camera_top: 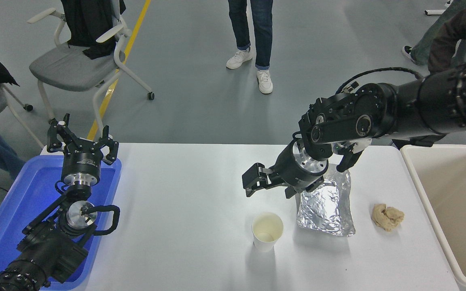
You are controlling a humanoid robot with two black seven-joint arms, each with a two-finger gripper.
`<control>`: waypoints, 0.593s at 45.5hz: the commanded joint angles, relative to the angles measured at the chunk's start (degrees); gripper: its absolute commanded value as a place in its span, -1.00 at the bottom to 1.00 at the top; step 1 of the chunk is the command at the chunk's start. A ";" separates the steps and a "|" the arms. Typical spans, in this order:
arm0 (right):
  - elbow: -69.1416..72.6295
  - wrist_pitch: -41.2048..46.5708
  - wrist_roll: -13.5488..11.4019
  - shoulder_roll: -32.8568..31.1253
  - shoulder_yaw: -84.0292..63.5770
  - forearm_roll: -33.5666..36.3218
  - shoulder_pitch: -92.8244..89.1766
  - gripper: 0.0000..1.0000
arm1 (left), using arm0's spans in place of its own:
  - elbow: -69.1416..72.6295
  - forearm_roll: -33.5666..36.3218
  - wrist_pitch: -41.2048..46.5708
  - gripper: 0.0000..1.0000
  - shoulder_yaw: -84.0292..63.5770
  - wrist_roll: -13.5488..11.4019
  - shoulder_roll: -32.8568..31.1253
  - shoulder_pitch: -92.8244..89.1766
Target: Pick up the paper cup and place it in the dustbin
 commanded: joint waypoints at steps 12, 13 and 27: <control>-4.85 -7.06 0.03 0.00 1.03 -10.06 -13.72 1.00 | -0.03 0.00 0.00 0.98 0.00 0.00 0.01 0.01; -5.11 -7.24 -0.06 0.00 1.03 -10.41 -14.25 1.00 | -0.03 0.00 0.00 0.98 0.00 0.00 0.01 0.01; -11.53 -8.91 0.03 0.00 1.11 -14.01 -21.64 0.72 | -0.03 0.00 0.00 0.98 0.00 0.00 0.01 0.01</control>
